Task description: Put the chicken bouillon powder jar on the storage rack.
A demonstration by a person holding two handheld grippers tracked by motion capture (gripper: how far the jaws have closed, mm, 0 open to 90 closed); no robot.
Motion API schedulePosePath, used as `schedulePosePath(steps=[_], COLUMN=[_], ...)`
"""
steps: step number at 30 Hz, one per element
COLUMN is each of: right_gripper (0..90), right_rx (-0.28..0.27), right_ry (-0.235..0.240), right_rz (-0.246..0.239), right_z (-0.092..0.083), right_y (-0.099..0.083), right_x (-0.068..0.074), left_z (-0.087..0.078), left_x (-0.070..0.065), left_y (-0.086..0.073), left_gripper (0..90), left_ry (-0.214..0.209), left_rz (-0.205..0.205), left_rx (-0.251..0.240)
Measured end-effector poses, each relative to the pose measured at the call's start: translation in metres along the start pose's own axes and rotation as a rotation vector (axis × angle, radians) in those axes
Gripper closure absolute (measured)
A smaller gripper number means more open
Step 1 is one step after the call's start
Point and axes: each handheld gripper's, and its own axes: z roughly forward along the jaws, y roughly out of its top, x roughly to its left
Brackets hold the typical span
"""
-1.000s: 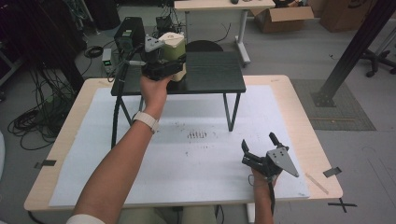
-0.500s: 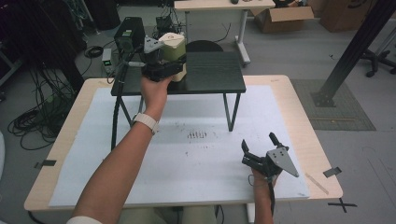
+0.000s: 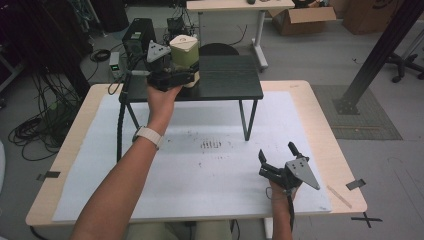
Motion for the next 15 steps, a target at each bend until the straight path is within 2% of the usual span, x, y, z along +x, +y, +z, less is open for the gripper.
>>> schedulePosePath(steps=[2, 4, 6, 12, 15], right_gripper=[0.0, 0.0, 0.0, 0.0, 0.0], right_rx=[0.0, 0.003, 0.003, 0.0, 0.001], right_ry=[0.0, 0.0, 0.0, 0.0, 0.0], right_rz=[-0.001, 0.0, 0.0, 0.002, 0.002], right_z=[0.0, 0.0, 0.0, 0.0, 0.0], right_y=[0.0, 0.0, 0.0, 0.0, 0.0], right_x=[0.0, 0.0, 0.0, 0.0, 0.0], left_z=[-0.002, -0.009, -0.014, -0.026, -0.038], left_x=[-0.001, -0.004, -0.006, -0.01, -0.015], left_y=[0.0, 0.002, 0.002, -0.001, -0.003], left_gripper=[3.4, 2.3, 2.1, 0.4, 0.2], left_ry=[0.0, -0.001, 0.0, -0.001, -0.002], left_rz=[0.008, 0.034, 0.038, 0.045, 0.073], left_rx=[-0.002, -0.016, -0.048, -0.058, -0.076])
